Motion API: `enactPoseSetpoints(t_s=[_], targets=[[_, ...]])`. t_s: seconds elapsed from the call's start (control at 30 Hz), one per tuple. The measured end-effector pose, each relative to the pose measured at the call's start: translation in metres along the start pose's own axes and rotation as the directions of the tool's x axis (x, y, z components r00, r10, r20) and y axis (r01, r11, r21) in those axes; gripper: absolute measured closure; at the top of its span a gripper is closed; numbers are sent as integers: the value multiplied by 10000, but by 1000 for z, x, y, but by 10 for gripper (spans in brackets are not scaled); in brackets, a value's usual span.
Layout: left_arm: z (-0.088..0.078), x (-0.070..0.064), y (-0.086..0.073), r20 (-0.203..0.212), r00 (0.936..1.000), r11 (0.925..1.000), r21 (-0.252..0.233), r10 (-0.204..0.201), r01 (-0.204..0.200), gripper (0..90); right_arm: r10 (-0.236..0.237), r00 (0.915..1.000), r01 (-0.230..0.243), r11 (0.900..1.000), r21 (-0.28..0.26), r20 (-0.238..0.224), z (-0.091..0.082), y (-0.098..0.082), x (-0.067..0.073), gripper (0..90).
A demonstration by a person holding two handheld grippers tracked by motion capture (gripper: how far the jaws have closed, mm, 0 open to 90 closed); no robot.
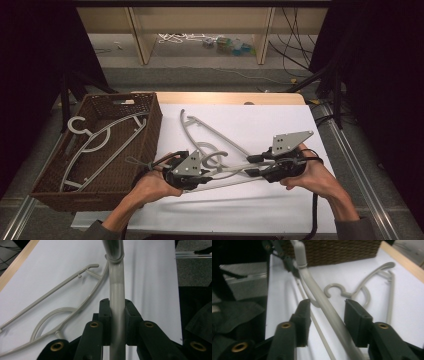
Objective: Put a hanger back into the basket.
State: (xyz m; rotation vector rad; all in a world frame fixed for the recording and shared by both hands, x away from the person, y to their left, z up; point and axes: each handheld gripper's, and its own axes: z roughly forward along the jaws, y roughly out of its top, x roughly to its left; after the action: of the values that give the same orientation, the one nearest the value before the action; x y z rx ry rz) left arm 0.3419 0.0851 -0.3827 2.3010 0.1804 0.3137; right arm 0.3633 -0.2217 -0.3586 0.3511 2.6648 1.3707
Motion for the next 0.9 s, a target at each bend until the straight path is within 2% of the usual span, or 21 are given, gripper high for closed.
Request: enactPoseSetpoints(t_s=[0.13, 0.17, 0.23, 0.33, 0.37, 0.43, 0.47, 0.53, 0.57, 0.63, 0.67, 0.7, 0.77, 0.8, 0.9], targets=[[-3, 5, -3, -300, 9984, 9988, -60, -478, 476, 794, 498, 9969, -477, 9982, -363, 602, -7, 4, 0, 459], [-5, 6, -4, -343, 9972, 9978, -105, -658, 655, 794, 749, 9933, -699, 9959, -580, 884, -7, 5, 0, 412], [-7, 7, -4, -387, 9945, 9951, -203, -976, 969, 794, 1456, 9796, -1325, 9861, -998, 1382, -11, 8, 1, 356], [-11, 9, -4, -499, 9905, 9914, -340, -1282, 1266, 794, 1802, 9645, -1545, 9779, -1411, 1930, -16, 9, 1, 311], [-13, 11, -4, -541, 9913, 9926, -253, -1199, 1187, 794, 1887, 9593, -1592, 9759, -1494, 2102, -16, 9, 1, 294], [-15, 14, -6, -598, 9849, 9861, -465, -1623, 1597, 794, 2068, 9500, -1715, 9717, -1626, 2339, -17, 10, 2, 264], [-17, 15, -7, -679, 9818, 9833, -524, -1774, 1740, 794, 2071, 9486, -1695, 9710, -1685, 2392, -16, 10, 2, 215], [-20, 17, -8, -700, 9809, 9826, -514, -1816, 1782, 794, 2136, 9454, -1742, 9695, -1722, 2462, -16, 8, 2, 194], [-21, 17, -8, -679, 9737, 9751, -599, -2176, 2137, 794, 2165, 9458, -1765, 9684, -1762, 2421, -16, 7, 2, 193], [-24, 20, -8, -743, 9636, 9652, -706, -2569, 2519, 794, 2411, 9406, -1959, 9605, -1979, 2390, -16, 5, 3, 189], [-25, 21, -7, -796, 9608, 9626, -761, -2657, 2599, 794, 2598, 9351, -2067, 9523, -2246, 2409, -16, 3, 4, 177], [-27, 23, -7, -836, 9565, 9584, -841, -2796, 2728, 794, 2729, 9332, -2176, 9468, -2369, 2336, -16, 1, 4, 170], [-31, 26, -7, -873, 9483, 9498, -994, -3052, 2965, 794, 2771, 9277, -2121, 9427, -2577, 2502, -16, -5, 5, 171], [-33, 27, -7, -902, 9447, 9461, -1077, -3153, 3055, 794, 2961, 9222, -2296, 9368, -2639, 2489, -16, -7, 6, 170], [-38, 32, -7, -589, 9364, 9320, -1365, -3459, 3357, 793, 3022, 9171, -2299, 9337, -2745, 2598, -17, -12, 8, 164]])
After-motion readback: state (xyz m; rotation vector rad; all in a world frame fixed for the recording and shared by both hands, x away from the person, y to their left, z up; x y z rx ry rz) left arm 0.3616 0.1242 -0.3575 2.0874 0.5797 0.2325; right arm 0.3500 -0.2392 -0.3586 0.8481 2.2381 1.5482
